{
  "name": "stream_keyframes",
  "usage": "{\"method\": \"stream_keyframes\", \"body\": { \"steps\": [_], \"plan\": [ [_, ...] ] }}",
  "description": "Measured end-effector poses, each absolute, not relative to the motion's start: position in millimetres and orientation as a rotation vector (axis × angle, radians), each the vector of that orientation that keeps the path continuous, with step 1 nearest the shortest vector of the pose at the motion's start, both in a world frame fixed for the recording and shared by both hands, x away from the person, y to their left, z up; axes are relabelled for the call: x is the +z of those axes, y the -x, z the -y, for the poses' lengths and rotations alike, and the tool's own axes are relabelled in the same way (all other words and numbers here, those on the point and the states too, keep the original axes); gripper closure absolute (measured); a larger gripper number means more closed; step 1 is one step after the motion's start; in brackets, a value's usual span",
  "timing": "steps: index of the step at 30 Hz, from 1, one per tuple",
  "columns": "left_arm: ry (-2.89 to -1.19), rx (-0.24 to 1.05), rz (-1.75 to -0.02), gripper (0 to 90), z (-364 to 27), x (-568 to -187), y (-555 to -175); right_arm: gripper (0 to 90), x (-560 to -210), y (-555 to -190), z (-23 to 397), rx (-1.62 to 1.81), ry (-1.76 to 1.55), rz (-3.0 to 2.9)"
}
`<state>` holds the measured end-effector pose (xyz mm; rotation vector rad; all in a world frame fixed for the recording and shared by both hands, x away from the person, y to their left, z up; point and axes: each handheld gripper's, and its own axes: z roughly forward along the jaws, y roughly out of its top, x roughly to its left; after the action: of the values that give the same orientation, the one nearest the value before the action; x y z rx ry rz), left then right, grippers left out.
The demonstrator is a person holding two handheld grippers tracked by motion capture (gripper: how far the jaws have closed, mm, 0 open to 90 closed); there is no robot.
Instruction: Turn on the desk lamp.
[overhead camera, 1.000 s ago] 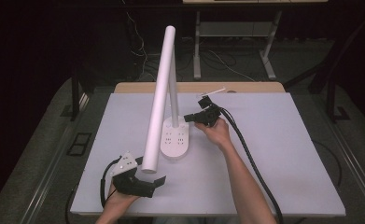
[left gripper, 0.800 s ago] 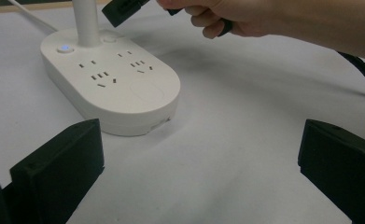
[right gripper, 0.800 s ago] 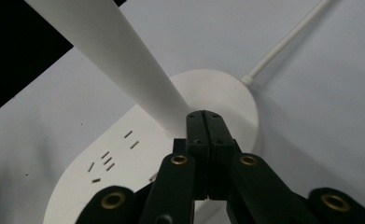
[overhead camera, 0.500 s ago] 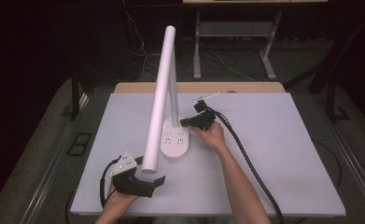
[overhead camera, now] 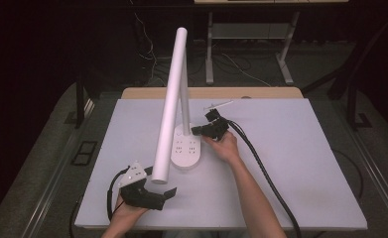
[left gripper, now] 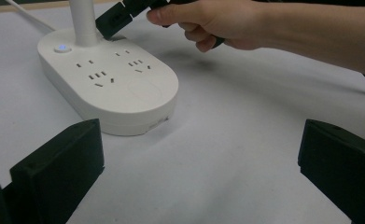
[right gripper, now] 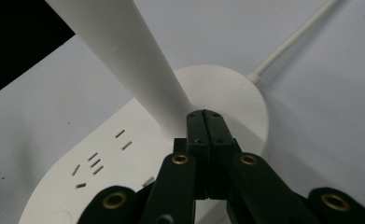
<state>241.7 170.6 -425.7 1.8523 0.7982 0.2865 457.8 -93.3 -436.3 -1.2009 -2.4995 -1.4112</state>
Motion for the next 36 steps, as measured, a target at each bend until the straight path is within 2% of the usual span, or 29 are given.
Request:
{"method": "stream_keyframes", "body": {
  "steps": [12,25,36],
  "plan": [
    [-1.848,0.286,-0.800,0.0,-172,-426,-242,89.4,-434,-458,98,-1.405,1.219,2.476],
    [-1.853,0.286,-0.796,0.0,-170,-426,-242,89.3,-399,-453,124,-1.436,1.176,2.522],
    [-1.852,0.288,-0.798,0.0,-169,-426,-242,89.3,-371,-432,157,-1.439,1.144,2.579]
  ]
}}
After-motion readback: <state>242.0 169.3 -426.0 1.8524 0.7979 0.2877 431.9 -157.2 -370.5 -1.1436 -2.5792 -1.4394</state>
